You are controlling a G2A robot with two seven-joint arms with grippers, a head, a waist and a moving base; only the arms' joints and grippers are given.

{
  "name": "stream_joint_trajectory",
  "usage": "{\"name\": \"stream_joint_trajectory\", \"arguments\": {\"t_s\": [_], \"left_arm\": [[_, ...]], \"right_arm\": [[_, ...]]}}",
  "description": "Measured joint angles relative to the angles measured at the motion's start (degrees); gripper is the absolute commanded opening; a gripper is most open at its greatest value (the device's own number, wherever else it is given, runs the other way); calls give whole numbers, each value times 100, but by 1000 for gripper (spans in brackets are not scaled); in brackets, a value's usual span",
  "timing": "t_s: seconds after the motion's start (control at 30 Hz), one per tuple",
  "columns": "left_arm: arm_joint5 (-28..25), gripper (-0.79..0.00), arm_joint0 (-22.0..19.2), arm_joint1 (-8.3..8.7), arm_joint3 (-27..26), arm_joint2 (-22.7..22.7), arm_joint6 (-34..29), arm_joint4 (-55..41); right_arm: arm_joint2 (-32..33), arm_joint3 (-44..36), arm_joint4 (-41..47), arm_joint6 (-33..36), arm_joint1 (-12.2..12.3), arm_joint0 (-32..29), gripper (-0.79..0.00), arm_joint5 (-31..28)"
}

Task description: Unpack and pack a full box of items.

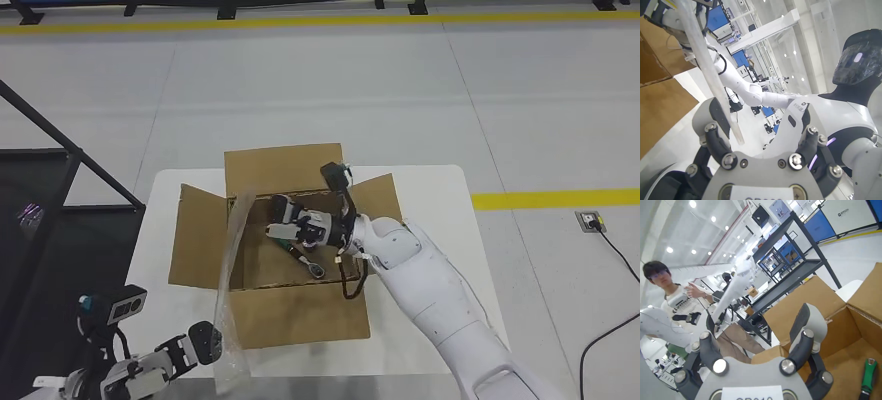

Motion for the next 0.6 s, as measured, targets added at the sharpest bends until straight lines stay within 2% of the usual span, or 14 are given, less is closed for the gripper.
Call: {"name": "stream_joint_trajectory", "arguments": {"t_s": [0.13, 0.3, 0.33, 0.4, 0.43, 0.5, 0.6], "left_arm": [[45, 0, -29, 23, 62, 58, -31, 8], [72, 0, -82, 52, 108, 138, -48, 71], [71, 0, -88, 57, 107, 150, -46, 86], [60, 0, -94, 68, 102, 171, -35, 113], [54, 0, -95, 72, 101, 177, -32, 118], [43, 0, -93, 82, 101, 184, -24, 118], [23, 0, -84, 97, 104, 178, -17, 99]], "right_arm": [[1, -3, -655, -249, -1, -3, 0, 0], [11, -457, -319, -352, 6, -254, 0, 341], [8, -509, -240, -270, 15, -271, -28, 395], [9, -584, -17, -56, 34, -288, -314, 497], [8, -606, 85, 46, 42, -290, -419, 531], [15, -628, 285, 255, 61, -280, -526, 596], [37, -633, 376, 360, 83, -259, -606, 652]]}}
